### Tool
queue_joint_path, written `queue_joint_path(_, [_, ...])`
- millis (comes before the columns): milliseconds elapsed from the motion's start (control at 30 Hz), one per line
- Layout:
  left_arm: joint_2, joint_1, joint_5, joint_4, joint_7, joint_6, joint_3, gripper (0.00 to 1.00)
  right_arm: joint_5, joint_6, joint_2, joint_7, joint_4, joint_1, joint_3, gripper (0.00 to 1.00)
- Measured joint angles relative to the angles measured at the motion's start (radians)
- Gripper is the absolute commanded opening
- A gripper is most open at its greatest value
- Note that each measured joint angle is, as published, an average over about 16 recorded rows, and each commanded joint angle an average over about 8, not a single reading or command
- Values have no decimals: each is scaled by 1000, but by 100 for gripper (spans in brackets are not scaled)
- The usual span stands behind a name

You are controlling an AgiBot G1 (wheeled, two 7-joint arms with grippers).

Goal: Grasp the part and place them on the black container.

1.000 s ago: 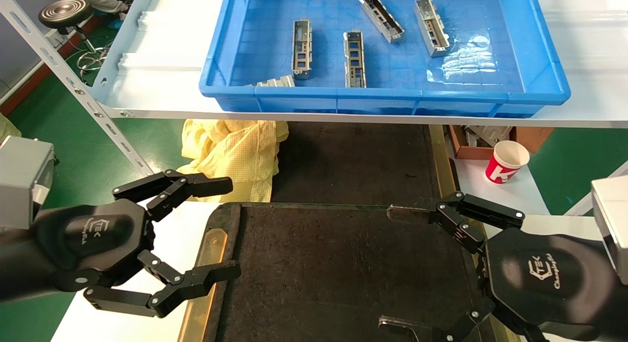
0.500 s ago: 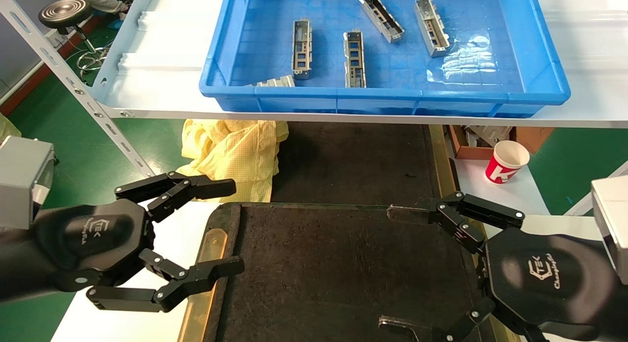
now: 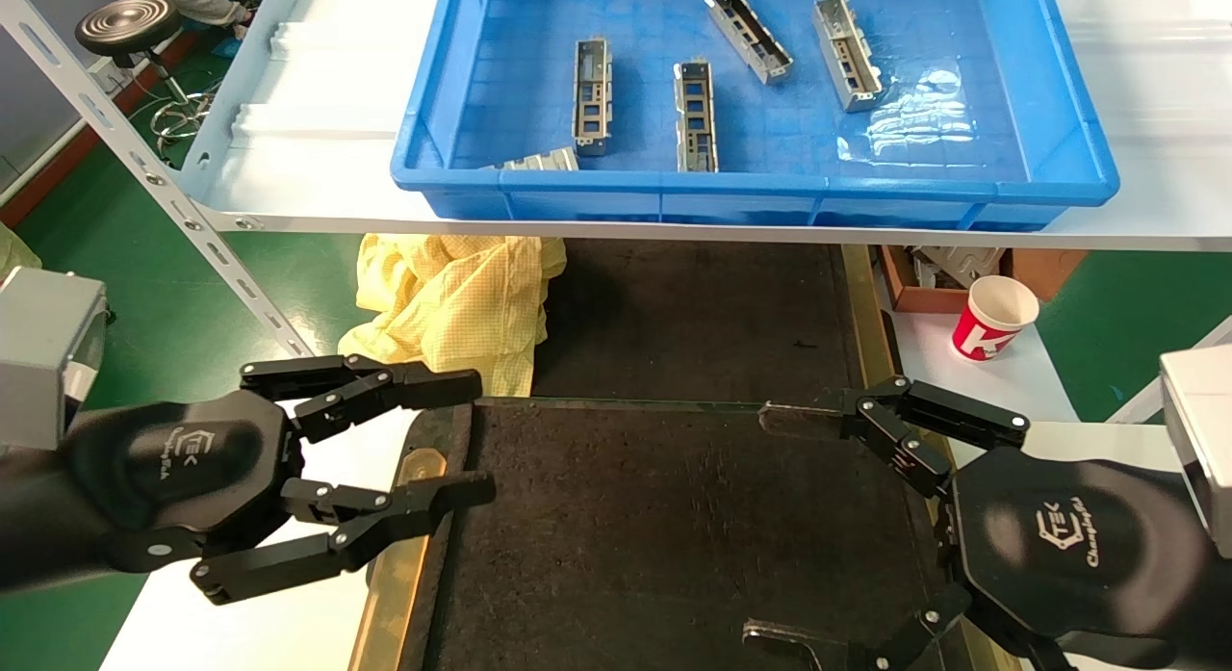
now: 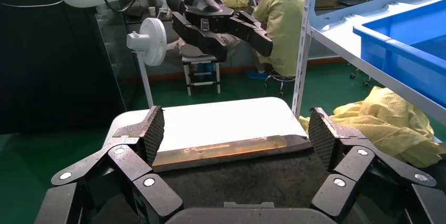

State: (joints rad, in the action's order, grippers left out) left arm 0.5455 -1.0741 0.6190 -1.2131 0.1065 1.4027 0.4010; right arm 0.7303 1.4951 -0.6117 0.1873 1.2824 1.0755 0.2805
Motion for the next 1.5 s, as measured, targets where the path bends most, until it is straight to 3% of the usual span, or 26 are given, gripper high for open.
queue_joint_path(1200, [0, 0, 0, 0, 0, 0, 0, 0, 2, 1, 0, 2, 1, 5, 1, 100])
queue_joint_path(1267, [0, 0, 0, 0, 0, 0, 0, 11, 4, 0, -1, 7, 1, 13, 2, 100])
queue_joint_path(1500, [0, 0, 0, 0, 0, 0, 0, 95, 32, -22, -15, 57, -16, 89, 15, 100])
